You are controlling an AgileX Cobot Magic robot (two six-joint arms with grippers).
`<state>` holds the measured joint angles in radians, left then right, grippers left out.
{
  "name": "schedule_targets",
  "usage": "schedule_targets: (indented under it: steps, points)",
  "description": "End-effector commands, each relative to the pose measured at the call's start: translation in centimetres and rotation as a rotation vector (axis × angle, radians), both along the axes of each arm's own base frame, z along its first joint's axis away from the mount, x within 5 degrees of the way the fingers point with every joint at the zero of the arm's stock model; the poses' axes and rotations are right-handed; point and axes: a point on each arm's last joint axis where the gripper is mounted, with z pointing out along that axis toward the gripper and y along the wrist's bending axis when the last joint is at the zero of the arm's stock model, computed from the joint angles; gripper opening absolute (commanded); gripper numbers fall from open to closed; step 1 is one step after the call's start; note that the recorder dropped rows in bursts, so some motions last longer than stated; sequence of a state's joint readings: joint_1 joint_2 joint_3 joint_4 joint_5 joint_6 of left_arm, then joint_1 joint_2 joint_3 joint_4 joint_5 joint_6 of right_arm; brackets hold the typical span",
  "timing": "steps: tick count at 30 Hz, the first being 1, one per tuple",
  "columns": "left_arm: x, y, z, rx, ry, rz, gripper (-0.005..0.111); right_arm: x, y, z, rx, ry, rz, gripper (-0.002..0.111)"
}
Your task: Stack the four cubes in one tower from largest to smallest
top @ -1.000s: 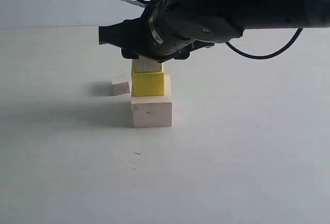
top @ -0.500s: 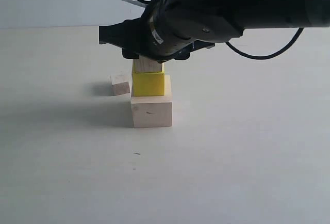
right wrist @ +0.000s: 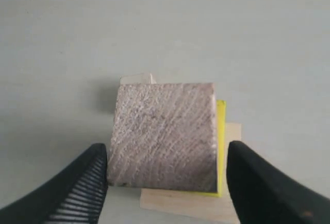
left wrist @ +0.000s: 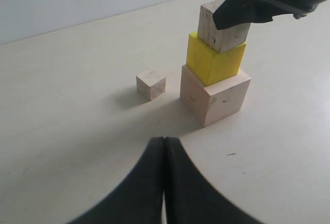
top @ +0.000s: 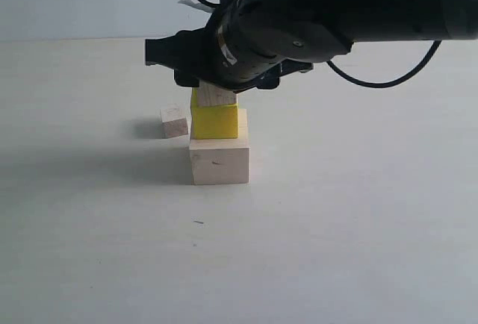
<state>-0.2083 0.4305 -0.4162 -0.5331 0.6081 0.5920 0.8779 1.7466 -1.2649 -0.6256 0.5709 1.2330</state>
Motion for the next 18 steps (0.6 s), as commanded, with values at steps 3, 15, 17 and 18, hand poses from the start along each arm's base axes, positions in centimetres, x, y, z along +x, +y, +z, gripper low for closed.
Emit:
schedule_targets:
  steps: [3,15,17,18]
  points:
    - [0.00,0.02,0.19,-0.011,-0.016,0.006,0.000,-0.04,0.05,-0.06,0.005,0.004,-0.003,0.064]
    - [-0.10,0.04,0.25,-0.013,-0.022,0.006,0.000,-0.26,0.08,-0.07,0.037,0.040,-0.026,0.064]
    - [-0.23,0.08,0.34,-0.015,-0.033,0.007,0.000,-0.33,0.11,-0.11,0.046,0.051,-0.032,0.064]
    - [-0.30,0.09,0.37,-0.014,-0.038,0.006,0.000,-0.33,0.11,-0.12,0.048,0.052,-0.033,0.064]
